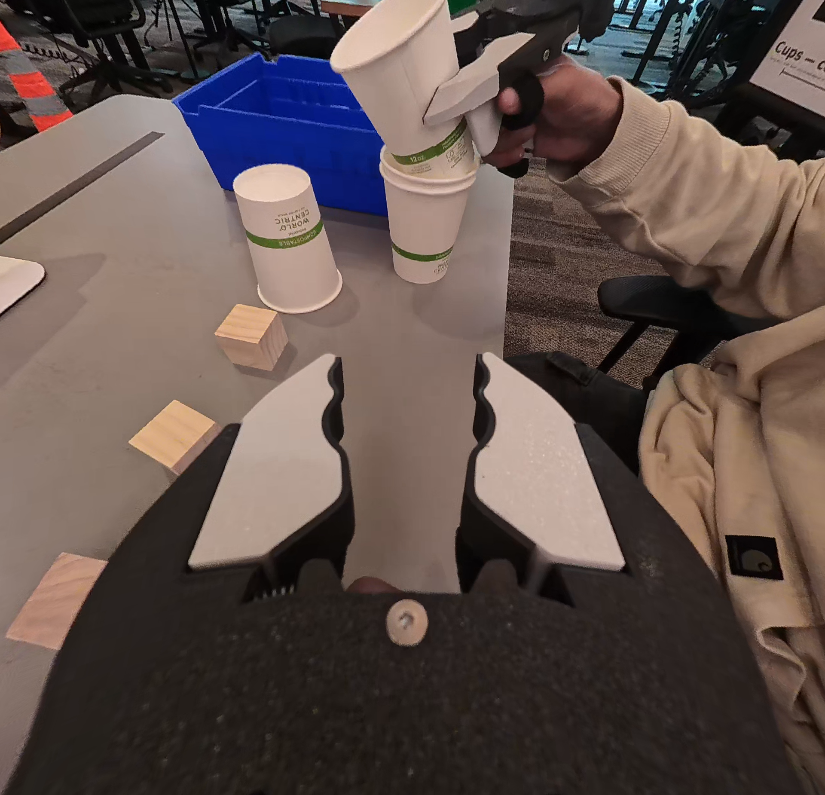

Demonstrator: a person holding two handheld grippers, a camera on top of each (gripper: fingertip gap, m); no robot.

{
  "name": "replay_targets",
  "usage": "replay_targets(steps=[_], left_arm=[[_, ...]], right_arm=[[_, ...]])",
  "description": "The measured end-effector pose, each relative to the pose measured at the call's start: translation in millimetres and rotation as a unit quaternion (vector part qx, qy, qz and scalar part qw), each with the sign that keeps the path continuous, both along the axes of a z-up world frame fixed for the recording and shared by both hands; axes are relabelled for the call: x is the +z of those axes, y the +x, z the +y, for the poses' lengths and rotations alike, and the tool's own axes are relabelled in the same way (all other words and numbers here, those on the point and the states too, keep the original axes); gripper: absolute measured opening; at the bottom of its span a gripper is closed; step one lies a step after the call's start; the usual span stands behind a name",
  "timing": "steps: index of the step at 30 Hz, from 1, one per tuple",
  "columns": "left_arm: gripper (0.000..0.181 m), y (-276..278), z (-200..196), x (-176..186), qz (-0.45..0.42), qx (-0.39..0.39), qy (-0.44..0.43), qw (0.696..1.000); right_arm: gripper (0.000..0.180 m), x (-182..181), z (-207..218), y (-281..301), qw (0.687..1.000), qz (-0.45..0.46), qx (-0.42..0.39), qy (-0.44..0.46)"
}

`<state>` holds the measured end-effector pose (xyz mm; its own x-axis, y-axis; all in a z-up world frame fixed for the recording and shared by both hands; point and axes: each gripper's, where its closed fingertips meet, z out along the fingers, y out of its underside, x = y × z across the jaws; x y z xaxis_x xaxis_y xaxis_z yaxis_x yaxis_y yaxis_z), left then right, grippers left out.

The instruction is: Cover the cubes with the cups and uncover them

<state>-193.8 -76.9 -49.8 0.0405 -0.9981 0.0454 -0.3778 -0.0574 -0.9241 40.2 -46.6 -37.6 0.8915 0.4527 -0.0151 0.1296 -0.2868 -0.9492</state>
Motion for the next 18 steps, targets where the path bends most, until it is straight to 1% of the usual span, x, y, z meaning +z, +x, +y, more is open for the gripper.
replay_targets(steps=[18], left_arm=[[0.056, 2.0, -3.5, -15.0, 0.028, -0.011, -0.003, 1.0]], right_arm=[[0.091, -23.3, -4.7, -0.2, 0.999, -0.024, 0.016, -0.029]])
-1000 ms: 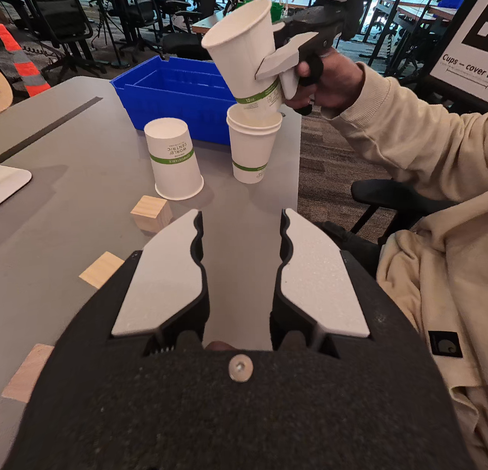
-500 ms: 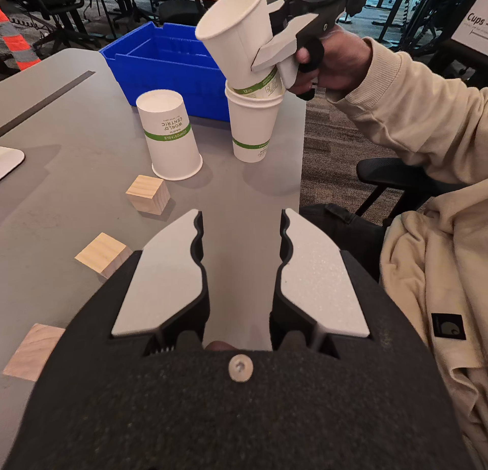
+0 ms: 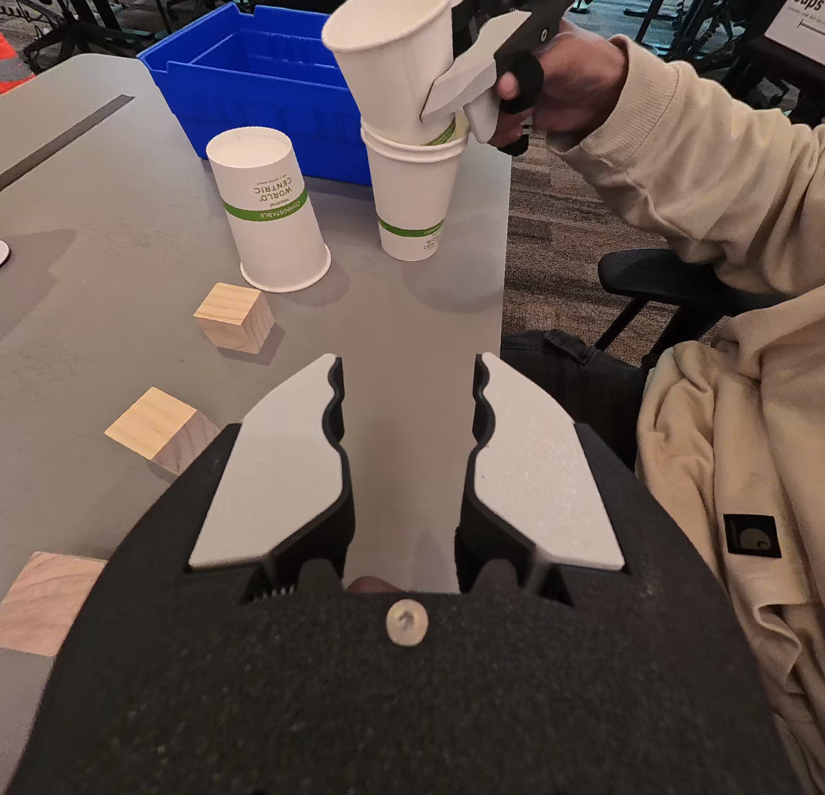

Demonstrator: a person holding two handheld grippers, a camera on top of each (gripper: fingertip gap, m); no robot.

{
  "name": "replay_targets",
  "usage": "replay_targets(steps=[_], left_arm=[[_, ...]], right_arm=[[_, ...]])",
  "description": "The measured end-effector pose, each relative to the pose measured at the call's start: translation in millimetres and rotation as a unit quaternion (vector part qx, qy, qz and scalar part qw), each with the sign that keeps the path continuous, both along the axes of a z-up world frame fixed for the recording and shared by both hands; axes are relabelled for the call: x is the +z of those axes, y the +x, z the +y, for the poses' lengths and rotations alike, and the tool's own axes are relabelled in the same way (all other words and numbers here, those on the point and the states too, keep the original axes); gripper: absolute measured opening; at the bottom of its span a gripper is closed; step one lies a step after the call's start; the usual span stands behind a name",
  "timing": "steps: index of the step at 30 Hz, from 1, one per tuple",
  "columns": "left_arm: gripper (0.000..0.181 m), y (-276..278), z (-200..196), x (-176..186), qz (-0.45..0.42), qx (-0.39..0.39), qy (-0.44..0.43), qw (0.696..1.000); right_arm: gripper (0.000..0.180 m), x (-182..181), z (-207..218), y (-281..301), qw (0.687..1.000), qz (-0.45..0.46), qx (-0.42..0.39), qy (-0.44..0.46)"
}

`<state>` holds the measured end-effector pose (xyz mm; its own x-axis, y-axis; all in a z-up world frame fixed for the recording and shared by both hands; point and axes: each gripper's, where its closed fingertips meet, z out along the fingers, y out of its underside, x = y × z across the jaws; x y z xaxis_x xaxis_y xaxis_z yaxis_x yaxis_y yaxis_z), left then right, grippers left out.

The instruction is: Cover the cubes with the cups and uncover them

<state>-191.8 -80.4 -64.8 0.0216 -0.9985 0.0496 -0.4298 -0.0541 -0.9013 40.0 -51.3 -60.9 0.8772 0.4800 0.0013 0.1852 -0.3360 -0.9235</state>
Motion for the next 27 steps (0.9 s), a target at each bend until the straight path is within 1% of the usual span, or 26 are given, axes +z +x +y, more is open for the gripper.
replay_targets(steps=[2, 8, 10, 13, 15, 19, 22, 24, 26, 27], left_arm=[[0.056, 0.2, -0.7, -0.7, 0.002, -0.002, -0.001, 1.0], [0.056, 1.3, -3.4, -2.7, 0.007, -0.009, -0.003, 1.0], [0.056, 1.4, -4.5, -3.3, 0.009, -0.01, -0.001, 1.0], [0.056, 2.2, -5.4, -4.3, 0.012, -0.012, -0.001, 1.0], [0.056, 2.8, -6.5, -4.7, 0.014, -0.015, 0.0, 1.0], [0.056, 3.4, -8.0, -4.9, 0.018, -0.017, 0.003, 1.0], [0.056, 2.3, -7.1, -4.3, 0.016, -0.013, 0.006, 1.0], [0.056, -0.2, -2.4, -3.0, 0.008, 0.001, 0.009, 1.0], [0.056, -4.8, 5.6, -4.0, 0.003, 0.027, 0.003, 1.0], [0.056, -7.6, 13.4, -5.2, 0.001, 0.053, 0.0, 0.999]], right_arm=[[0.095, 0.5, -1.0, 1.2, 1.0, -0.006, 0.0, 0.003], [0.097, -5.1, -7.2, 2.9, 0.999, -0.036, 0.007, -0.017], [0.1, -9.3, -11.9, 3.6, 0.998, -0.049, 0.021, -0.042], [0.103, -14.4, -15.5, 10.7, 0.993, -0.092, 0.029, -0.069], [0.105, -17.4, -21.9, 9.3, 0.989, -0.098, 0.047, -0.1], [0.108, -17.9, -28.1, 24.2, 0.979, -0.148, 0.037, -0.132], [0.107, -2.2, -33.4, 30.1, 0.981, -0.155, 0.023, -0.111], [0.105, 20.7, -36.5, 28.3, 0.988, -0.144, 0.008, -0.063], [0.105, 38.6, -43.0, 19.2, 0.991, -0.129, 0.015, -0.038], [0.104, 46.5, -44.3, 14.2, 0.991, -0.127, 0.019, -0.028]])
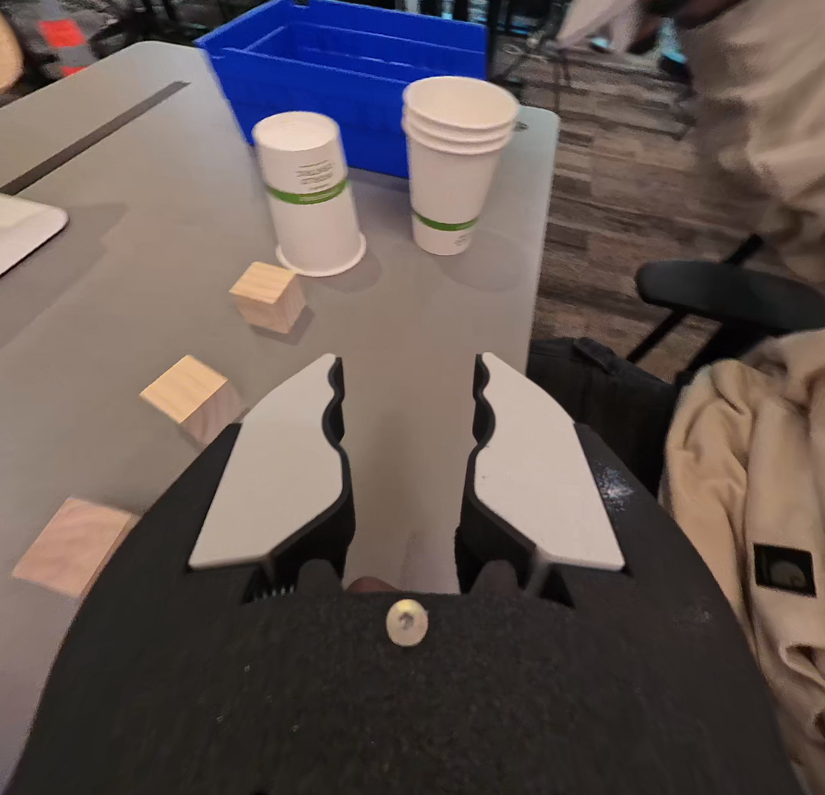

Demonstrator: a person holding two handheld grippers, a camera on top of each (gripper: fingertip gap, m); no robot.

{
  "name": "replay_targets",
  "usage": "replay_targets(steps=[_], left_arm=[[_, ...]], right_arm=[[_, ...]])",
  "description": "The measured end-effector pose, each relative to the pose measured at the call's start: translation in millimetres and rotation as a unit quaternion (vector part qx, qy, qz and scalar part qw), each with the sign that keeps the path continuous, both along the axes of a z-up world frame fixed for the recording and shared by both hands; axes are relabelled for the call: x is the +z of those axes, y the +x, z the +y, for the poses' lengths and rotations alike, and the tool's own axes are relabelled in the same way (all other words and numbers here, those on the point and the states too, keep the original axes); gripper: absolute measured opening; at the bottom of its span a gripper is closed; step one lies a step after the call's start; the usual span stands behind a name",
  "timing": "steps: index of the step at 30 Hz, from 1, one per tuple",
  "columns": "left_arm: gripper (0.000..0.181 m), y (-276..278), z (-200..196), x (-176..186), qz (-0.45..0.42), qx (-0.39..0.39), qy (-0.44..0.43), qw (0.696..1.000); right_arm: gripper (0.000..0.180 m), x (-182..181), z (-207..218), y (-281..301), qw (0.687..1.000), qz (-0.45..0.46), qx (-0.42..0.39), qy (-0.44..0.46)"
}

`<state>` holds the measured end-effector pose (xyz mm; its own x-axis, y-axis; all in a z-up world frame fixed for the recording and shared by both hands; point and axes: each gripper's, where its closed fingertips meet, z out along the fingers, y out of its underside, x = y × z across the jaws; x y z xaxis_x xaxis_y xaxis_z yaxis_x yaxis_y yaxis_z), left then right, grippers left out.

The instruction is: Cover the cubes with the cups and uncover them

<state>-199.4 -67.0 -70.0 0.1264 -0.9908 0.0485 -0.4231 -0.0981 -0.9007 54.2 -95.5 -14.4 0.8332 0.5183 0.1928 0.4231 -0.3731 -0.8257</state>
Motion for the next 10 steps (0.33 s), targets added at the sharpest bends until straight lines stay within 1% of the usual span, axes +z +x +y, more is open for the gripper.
replay_targets(steps=[3, 5, 8, 10], left_arm=[[0.054, -11.0, 25.1, -10.3, -0.002, 0.091, -0.019, 0.996], [0.054, -20.6, 42.3, -19.7, -0.001, 0.152, -0.023, 0.988], [0.055, -32.0, 60.0, -30.8, 0.008, 0.205, -0.03, 0.978], [0.054, -40.2, 71.4, -34.3, 0.022, 0.24, -0.01, 0.97]], right_arm=[[0.102, 18.5, 6.7, -17.3, 0.999, -0.014, 0.036, 0.014], [0.099, 24.9, 24.1, -23.8, 0.997, -0.054, 0.058, 0.015], [0.1, 17.8, 54.6, -31.3, 0.987, -0.116, 0.105, -0.034], [0.099, 11.5, 71.2, -35.7, 0.976, -0.154, 0.138, -0.067]])
